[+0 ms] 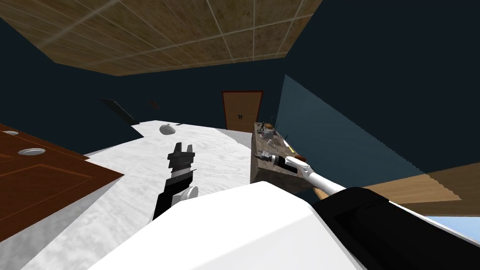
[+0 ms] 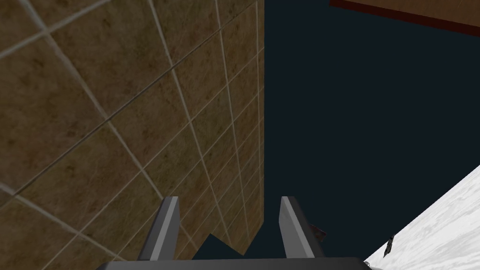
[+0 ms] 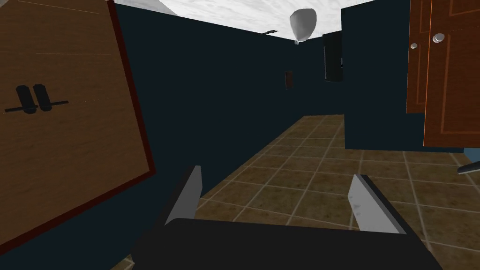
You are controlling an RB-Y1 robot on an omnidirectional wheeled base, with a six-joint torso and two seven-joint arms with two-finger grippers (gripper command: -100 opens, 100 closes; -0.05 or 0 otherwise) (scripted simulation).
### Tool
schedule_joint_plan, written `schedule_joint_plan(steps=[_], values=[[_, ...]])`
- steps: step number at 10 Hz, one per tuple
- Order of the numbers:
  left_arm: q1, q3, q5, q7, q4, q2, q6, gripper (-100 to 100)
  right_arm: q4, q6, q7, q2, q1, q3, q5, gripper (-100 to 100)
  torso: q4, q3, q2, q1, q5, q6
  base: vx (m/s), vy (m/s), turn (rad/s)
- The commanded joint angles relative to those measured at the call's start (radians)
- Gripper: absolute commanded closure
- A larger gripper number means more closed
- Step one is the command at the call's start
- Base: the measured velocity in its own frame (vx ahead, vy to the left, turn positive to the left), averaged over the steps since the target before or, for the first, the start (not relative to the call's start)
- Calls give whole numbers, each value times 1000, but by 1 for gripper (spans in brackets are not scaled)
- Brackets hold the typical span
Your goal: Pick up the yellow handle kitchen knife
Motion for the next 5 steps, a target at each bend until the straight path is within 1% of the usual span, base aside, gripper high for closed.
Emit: schedule_joint_plan(steps=[1,2,3,4,5], values=[[0,0,0,0,0,0,0,0,27,0,5,-41,-17,20,18,-100,0,0,0,0,0,0,33,22,94],[0,0,0,0,0,0,0,0,68,-10,18,-79,-25,41,46,-100,0,0,0,0,0,0,47,32,134],[0,0,0,0,0,0,0,0,75,-10,18,-100,-25,41,46,-100,0,-1,-1,1,0,0,39,24,85],[0,0,0,0,0,0,0,0,110,-21,31,-139,-32,64,74,-100,0,-1,-1,0,0,0,52,32,157],[0,0,0,0,0,0,0,0,122,-21,31,-157,-32,64,74,-100,-1,-1,-2,1,0,0,49,23,86]])
